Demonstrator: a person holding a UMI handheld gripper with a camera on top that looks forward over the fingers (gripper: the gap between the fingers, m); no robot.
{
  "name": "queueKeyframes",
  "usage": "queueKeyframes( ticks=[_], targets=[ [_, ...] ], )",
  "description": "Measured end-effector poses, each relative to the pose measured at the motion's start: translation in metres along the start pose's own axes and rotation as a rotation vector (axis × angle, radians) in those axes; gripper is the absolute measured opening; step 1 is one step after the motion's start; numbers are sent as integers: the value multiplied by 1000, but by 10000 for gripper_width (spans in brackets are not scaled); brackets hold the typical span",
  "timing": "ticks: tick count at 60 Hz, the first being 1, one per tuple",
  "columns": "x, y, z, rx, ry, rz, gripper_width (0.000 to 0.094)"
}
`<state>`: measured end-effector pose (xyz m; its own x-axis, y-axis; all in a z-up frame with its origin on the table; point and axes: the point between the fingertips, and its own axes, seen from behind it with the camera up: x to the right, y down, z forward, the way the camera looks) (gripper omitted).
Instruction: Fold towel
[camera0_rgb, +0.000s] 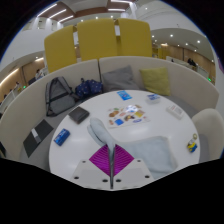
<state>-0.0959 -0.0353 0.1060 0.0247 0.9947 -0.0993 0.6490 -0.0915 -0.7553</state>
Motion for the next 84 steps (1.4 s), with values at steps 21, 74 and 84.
queueKeyframes(
  ticks=[21, 74, 84],
  targets=[
    [182, 21, 22, -27, 115, -111, 26],
    [194, 22, -344, -11, 109, -97, 865],
    [194, 24, -353, 12, 106, -117, 869]
  ],
)
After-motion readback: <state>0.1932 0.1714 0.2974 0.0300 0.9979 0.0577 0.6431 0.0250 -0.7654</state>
